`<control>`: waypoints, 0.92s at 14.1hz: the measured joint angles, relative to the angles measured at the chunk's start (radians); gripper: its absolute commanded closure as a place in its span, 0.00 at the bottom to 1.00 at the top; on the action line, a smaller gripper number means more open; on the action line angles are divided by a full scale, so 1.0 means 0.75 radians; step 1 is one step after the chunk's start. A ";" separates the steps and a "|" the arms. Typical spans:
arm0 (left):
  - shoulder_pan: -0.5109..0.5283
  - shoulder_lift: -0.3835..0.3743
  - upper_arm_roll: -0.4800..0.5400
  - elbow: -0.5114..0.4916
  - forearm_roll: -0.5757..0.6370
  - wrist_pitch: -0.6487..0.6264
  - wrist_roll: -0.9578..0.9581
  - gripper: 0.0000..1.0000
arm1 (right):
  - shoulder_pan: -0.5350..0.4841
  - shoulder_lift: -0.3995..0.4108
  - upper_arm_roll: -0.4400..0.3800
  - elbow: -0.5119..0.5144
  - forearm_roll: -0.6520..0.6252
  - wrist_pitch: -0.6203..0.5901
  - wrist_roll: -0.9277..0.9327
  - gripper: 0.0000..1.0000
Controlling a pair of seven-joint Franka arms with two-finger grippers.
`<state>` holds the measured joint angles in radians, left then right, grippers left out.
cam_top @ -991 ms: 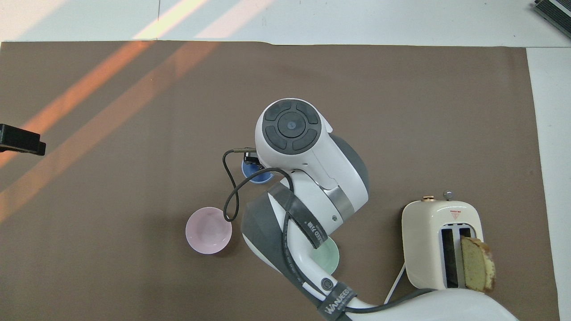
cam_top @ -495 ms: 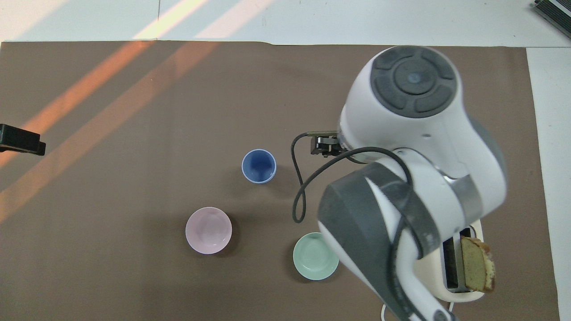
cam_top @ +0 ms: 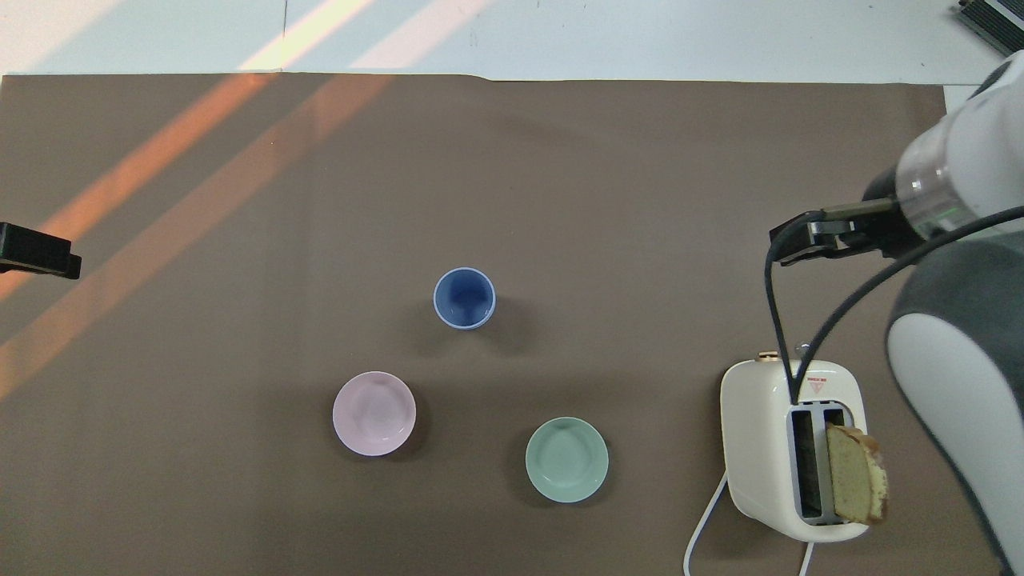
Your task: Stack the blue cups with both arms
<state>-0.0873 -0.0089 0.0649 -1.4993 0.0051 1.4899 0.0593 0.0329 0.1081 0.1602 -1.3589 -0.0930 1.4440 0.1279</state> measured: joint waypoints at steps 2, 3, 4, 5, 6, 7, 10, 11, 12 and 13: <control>0.000 0.000 0.000 0.000 0.000 0.000 -0.002 0.00 | -0.098 -0.008 -0.001 -0.002 0.038 0.007 -0.050 0.00; 0.000 0.000 0.001 0.000 0.000 0.000 -0.003 0.00 | -0.136 -0.012 -0.001 -0.010 0.057 0.021 -0.063 0.00; 0.000 0.000 0.003 0.000 0.000 0.000 -0.003 0.00 | -0.165 -0.015 -0.002 -0.023 0.067 0.034 -0.087 0.00; 0.001 0.000 0.005 0.000 0.000 0.000 -0.004 0.00 | -0.181 -0.017 -0.002 -0.044 0.072 0.057 -0.115 0.00; 0.002 0.000 0.008 0.000 0.000 0.000 -0.004 0.00 | -0.183 -0.017 -0.002 -0.072 0.074 0.093 -0.128 0.00; 0.002 0.000 0.010 0.000 0.000 0.000 -0.004 0.00 | -0.182 -0.017 0.001 -0.109 0.074 0.132 -0.130 0.00; 0.003 0.000 0.011 0.000 -0.001 0.000 -0.004 0.00 | -0.182 -0.017 0.003 -0.180 0.074 0.174 -0.130 0.00; 0.003 0.000 0.011 0.000 -0.004 0.000 -0.004 0.00 | -0.184 -0.018 0.002 -0.183 0.074 0.174 -0.130 0.00; 0.003 0.000 0.012 0.000 -0.009 0.000 -0.004 0.00 | -0.188 -0.019 0.001 -0.183 0.074 0.174 -0.130 0.00; 0.003 0.000 0.014 0.000 -0.013 0.000 -0.004 0.00 | -0.191 -0.022 0.001 -0.184 0.074 0.174 -0.130 0.00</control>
<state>-0.0849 -0.0089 0.0751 -1.4993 -0.0048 1.4899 0.0565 -0.1104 0.0915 0.1610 -1.4967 -0.0374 1.5747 0.0303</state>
